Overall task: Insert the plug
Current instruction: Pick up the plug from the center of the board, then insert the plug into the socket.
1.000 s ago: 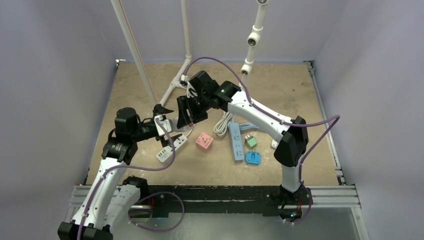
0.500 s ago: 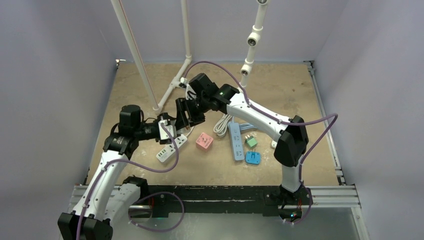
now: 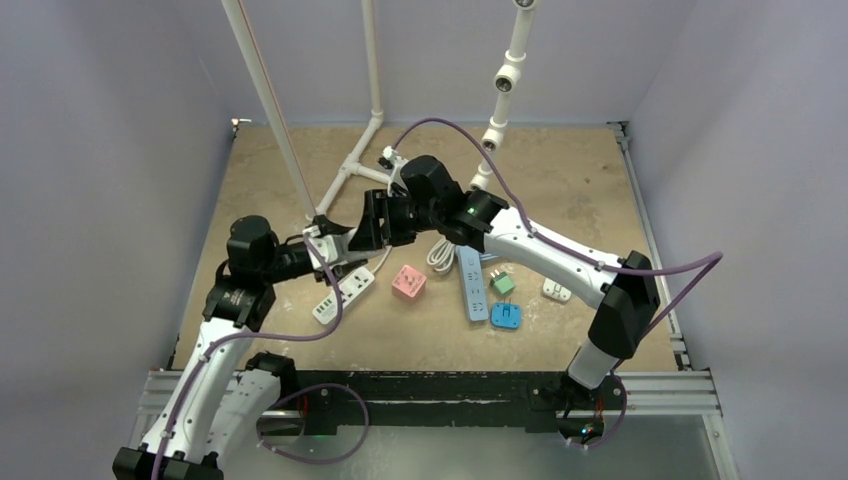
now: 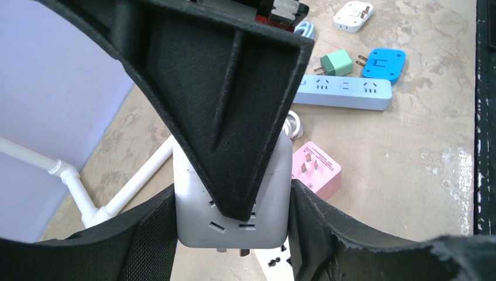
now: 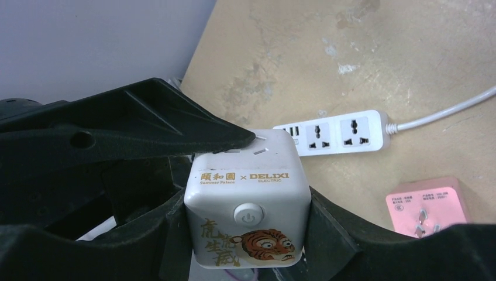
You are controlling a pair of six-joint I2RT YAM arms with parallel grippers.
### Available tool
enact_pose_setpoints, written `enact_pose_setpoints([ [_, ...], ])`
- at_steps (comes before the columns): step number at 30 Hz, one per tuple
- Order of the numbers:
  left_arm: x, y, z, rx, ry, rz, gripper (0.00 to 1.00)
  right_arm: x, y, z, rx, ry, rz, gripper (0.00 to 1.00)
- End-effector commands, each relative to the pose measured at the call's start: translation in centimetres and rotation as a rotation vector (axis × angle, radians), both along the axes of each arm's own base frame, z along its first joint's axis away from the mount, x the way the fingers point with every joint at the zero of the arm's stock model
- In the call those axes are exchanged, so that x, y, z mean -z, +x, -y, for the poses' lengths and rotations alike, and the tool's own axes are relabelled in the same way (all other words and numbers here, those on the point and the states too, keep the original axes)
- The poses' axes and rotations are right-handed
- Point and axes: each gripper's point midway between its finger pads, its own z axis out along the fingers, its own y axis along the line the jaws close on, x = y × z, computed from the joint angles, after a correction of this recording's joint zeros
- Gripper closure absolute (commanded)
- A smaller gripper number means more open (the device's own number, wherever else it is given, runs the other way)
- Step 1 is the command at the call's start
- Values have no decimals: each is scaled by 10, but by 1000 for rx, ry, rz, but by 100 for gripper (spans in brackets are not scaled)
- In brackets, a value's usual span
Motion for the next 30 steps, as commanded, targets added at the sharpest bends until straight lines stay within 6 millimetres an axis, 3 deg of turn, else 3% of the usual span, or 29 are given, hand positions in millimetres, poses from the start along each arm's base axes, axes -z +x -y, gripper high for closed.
enact_pose_setpoints([
  [1, -15, 17, -9, -106, -41, 27, 100, -28, 6, -8, 50, 94, 12, 61],
  [3, -13, 18, -9, -109, -41, 10, 99, -26, 5, -10, 46, 91, 10, 77],
  [4, -9, 18, -10, -110, -33, -2, 88, -26, 5, -10, 50, 88, 13, 85],
  [5, -3, 18, -11, -112, -13, -17, 67, -22, 7, -7, 62, 68, 13, 91],
  [6, 5, 19, -14, -129, 15, -35, 22, -17, 8, -3, 72, 33, 20, 98],
  [7, 14, 22, -19, -156, 43, -56, 6, -13, 10, 3, 78, -7, 36, 100],
  [8, 24, 25, -25, -192, 73, -78, 2, -9, 14, 11, 97, -55, 60, 100],
  [13, 86, 31, -52, -330, 214, -237, 1, 16, 34, 53, 173, -280, 152, 100],
  [17, 113, 47, -72, -465, 271, -352, 1, 31, 41, 67, 168, -372, 181, 100],
  [21, 120, 61, -84, -564, 280, -433, 1, 46, 47, 62, 121, -430, 182, 100],
  [25, 134, 59, -96, -559, 377, -495, 1, 55, 44, 45, 35, -449, 190, 100],
  [30, 160, 53, -146, -580, 427, -633, 1, 73, 31, 15, -65, -500, 235, 100],
])
